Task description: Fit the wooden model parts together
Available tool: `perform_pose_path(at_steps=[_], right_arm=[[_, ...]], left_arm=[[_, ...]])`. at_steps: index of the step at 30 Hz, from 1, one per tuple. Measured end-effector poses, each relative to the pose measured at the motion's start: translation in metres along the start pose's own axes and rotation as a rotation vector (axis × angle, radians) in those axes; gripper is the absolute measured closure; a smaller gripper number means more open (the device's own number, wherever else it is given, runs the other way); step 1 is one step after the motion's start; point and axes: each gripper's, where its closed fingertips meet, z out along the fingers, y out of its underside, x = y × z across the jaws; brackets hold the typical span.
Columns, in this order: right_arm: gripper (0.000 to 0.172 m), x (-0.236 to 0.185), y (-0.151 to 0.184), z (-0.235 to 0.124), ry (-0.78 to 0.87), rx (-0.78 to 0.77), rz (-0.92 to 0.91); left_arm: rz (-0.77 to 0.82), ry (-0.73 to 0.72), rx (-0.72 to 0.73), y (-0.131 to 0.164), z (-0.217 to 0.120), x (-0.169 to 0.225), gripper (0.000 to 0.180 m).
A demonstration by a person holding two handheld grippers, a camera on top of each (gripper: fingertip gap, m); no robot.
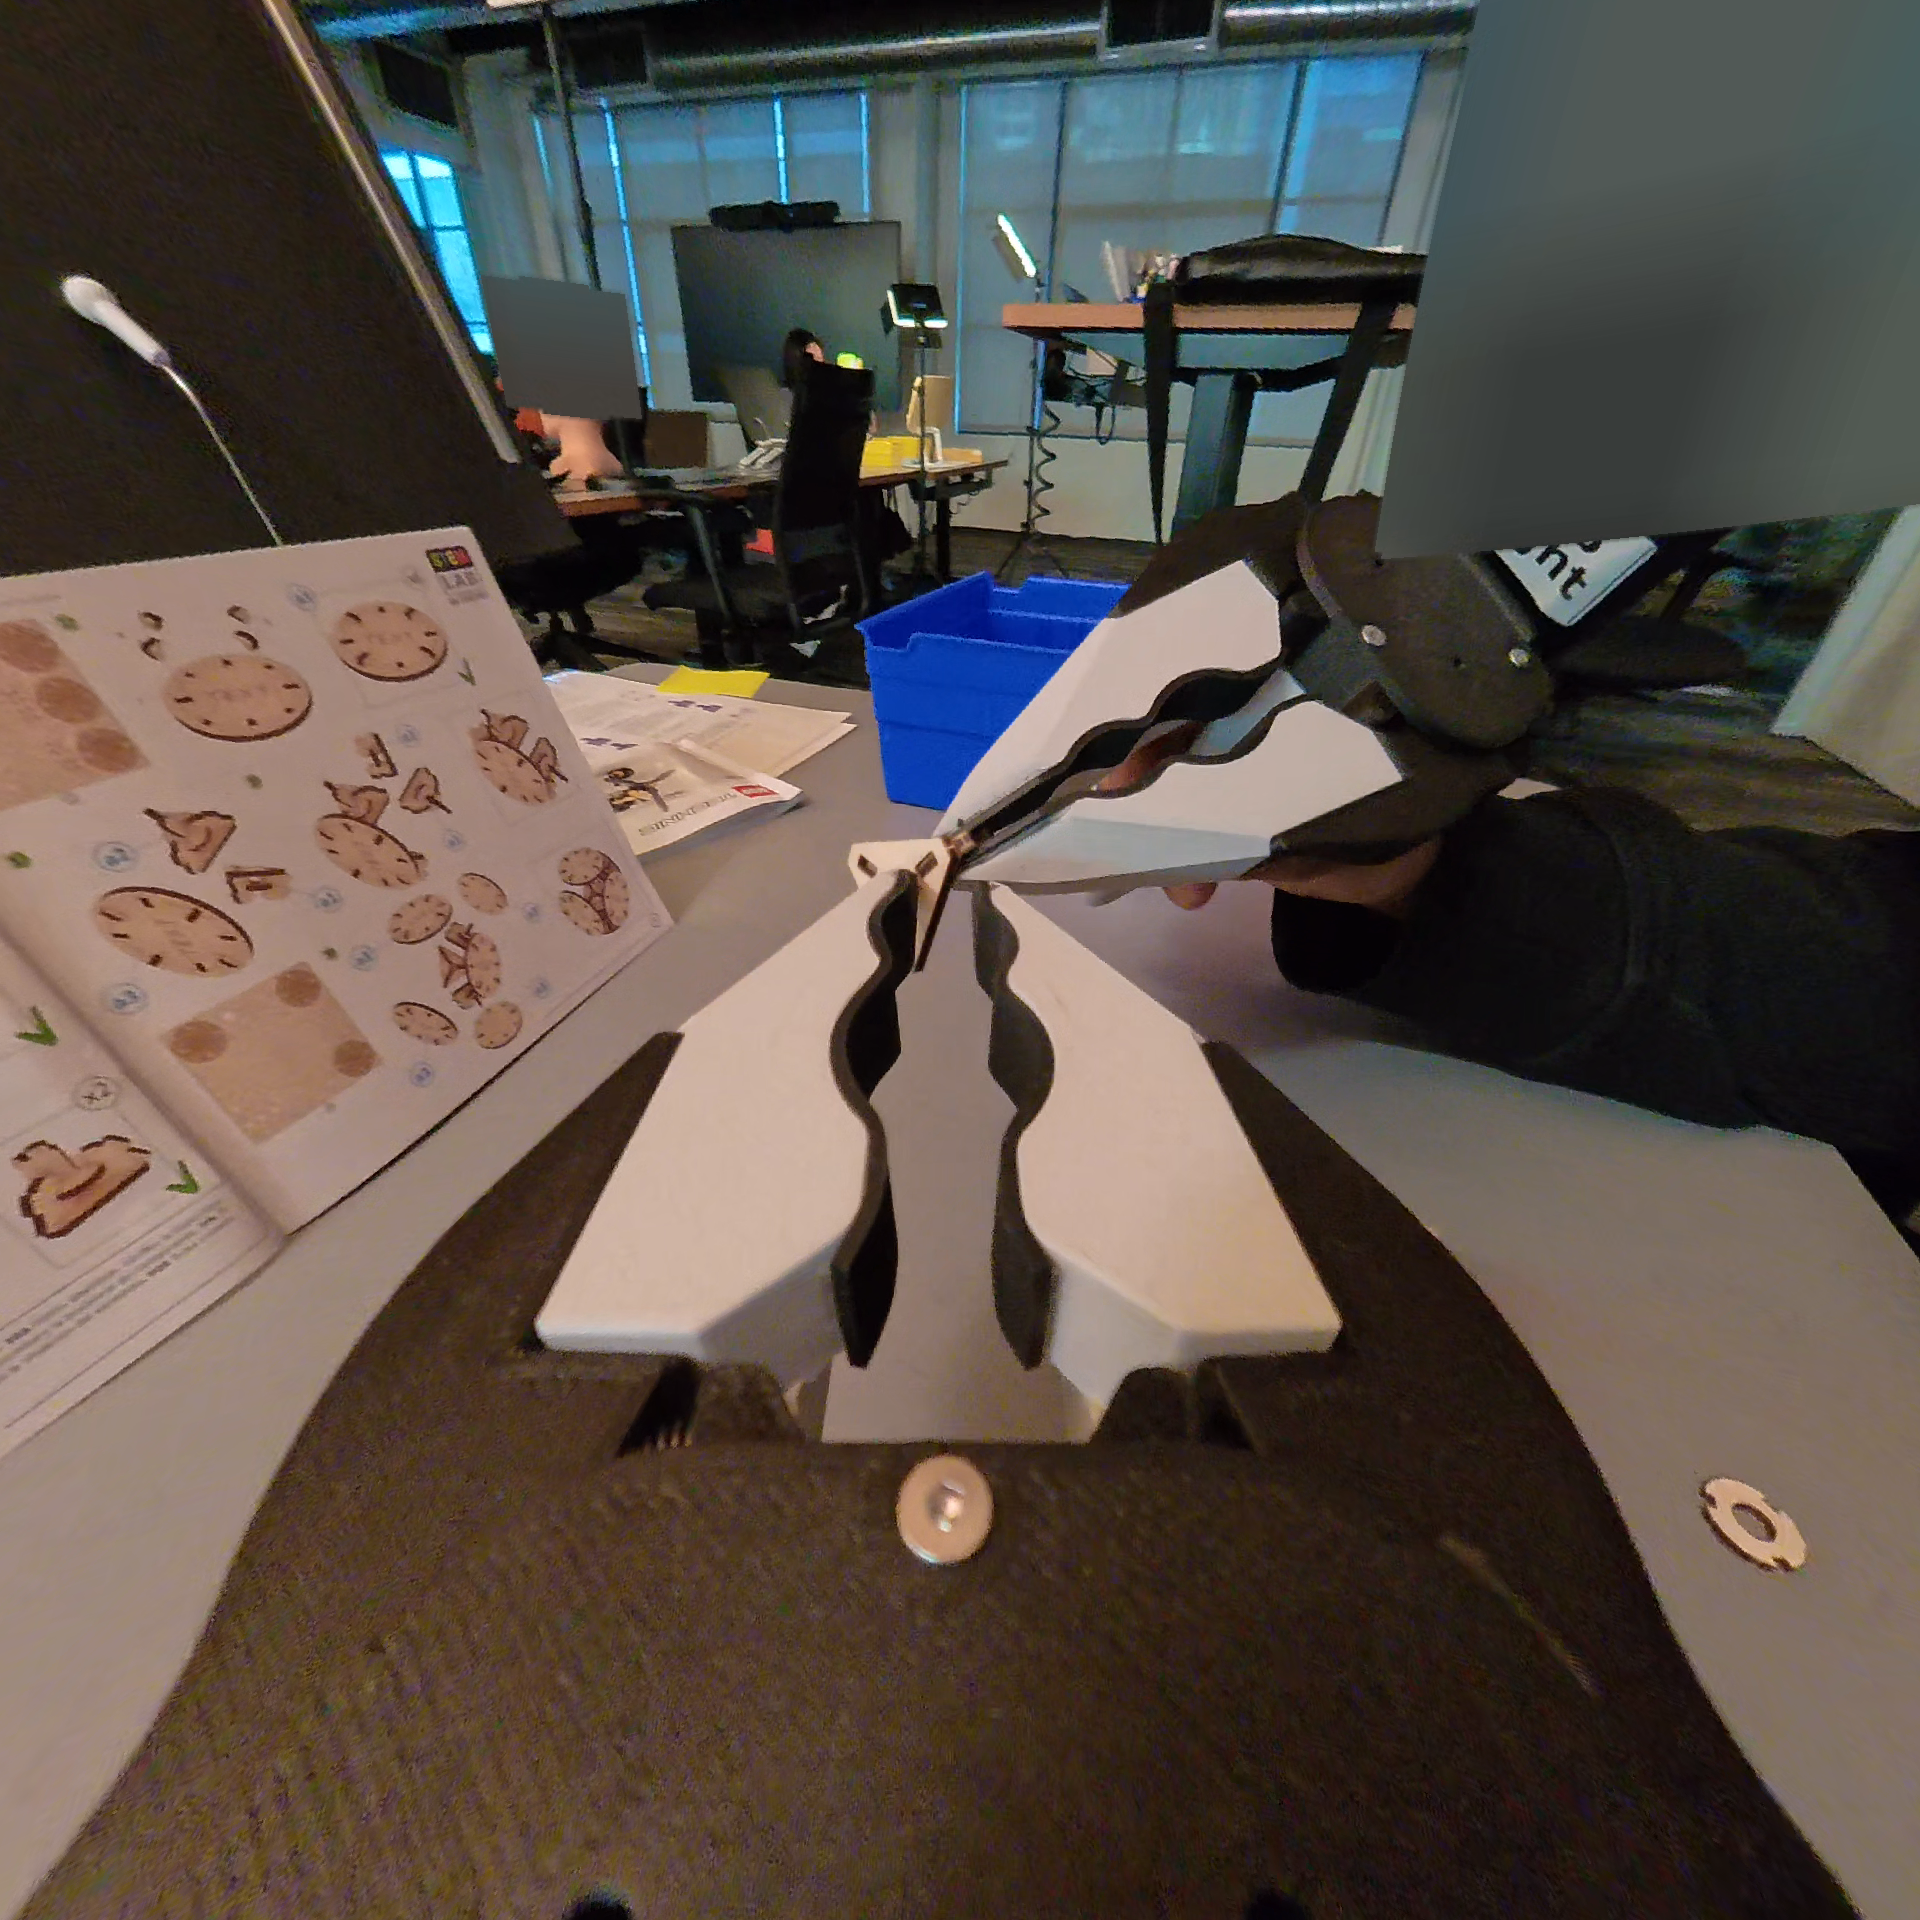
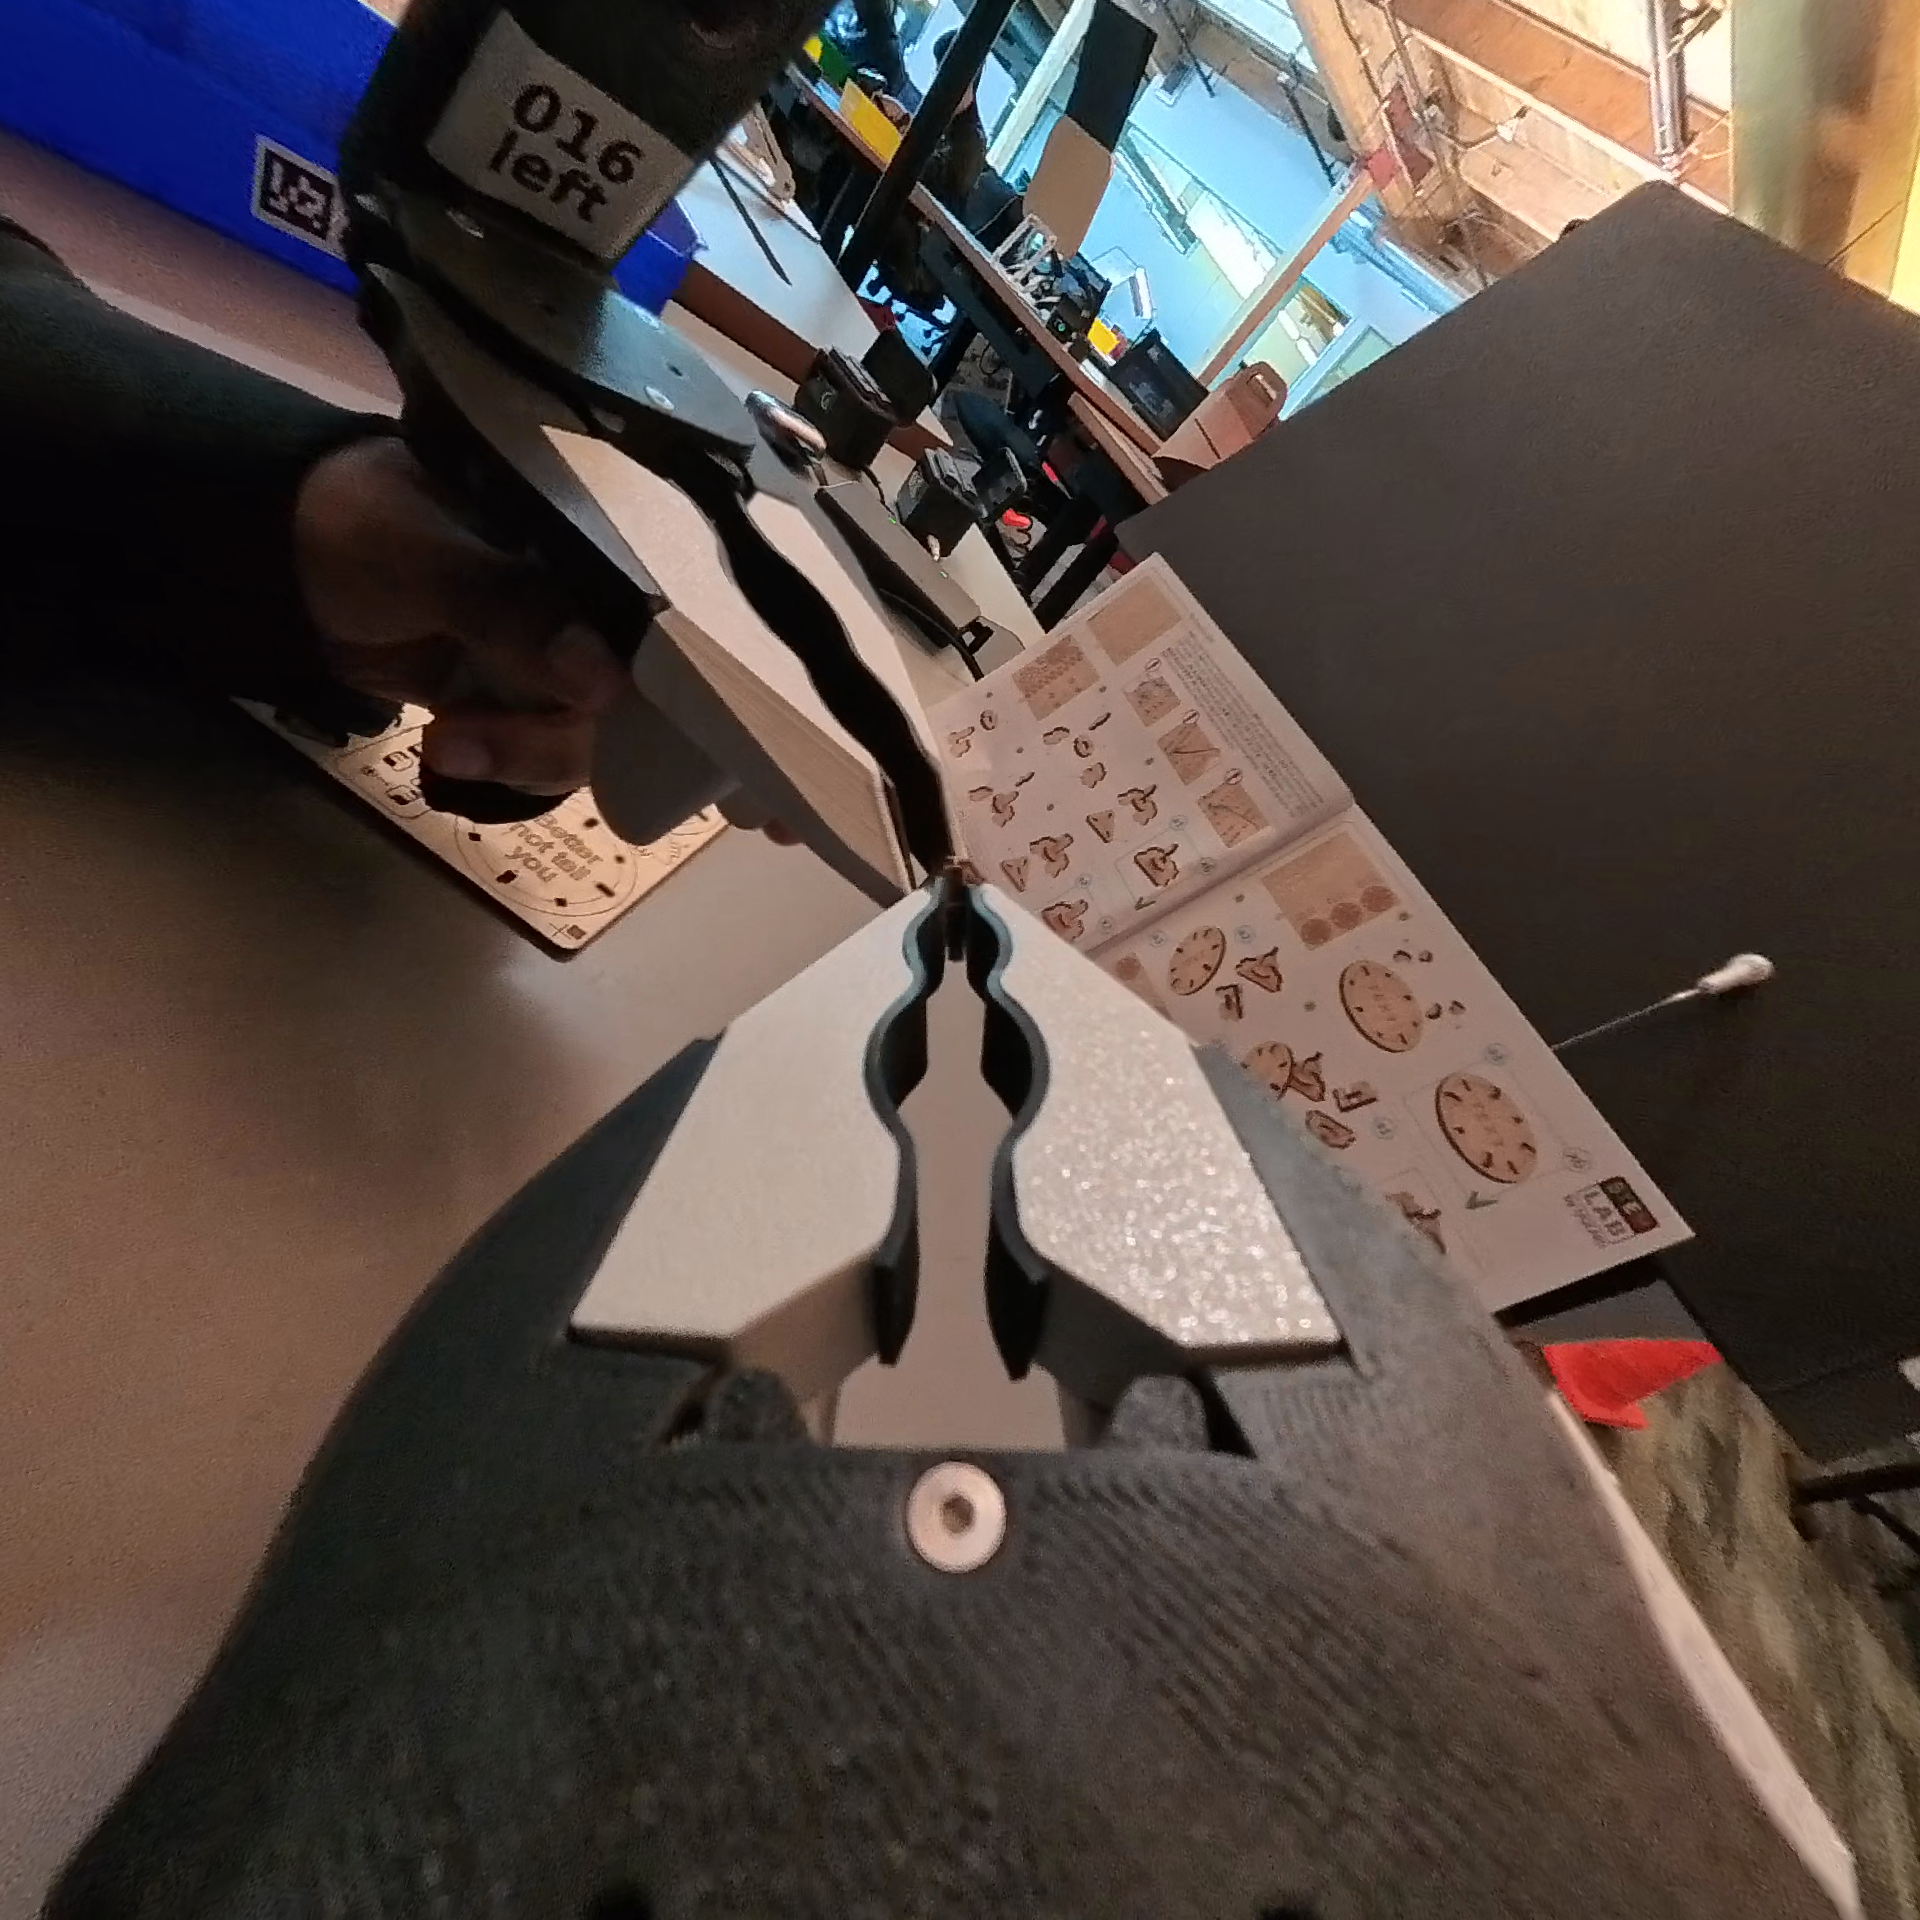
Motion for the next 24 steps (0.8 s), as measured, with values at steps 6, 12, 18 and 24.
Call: perform_pose_path(at_steps=[6, 12, 18, 24], right_arm=[[0.172, -0.007, 0.004, -0.007, -0.091, 0.003, 0.052], [0.171, -0.012, 0.008, -0.011, -0.156, 0.001, 0.116], [0.156, -0.01, 0.007, -0.017, -0.183, 0.041, 0.198], [0.169, -0.008, 0.012, -0.012, -0.115, 0.001, 0.141]], left_arm=[[-0.029, 0.06, -0.029, 0.007, 0.004, 0.007, 0.173], [-0.025, 0.082, -0.063, 0.013, 0.006, 0.011, 0.178], [-0.019, 0.079, -0.076, 0.011, 0.007, 0.013, 0.18], [-0.05, 0.033, -0.072, 0.012, 0.008, 0.005, 0.179]])
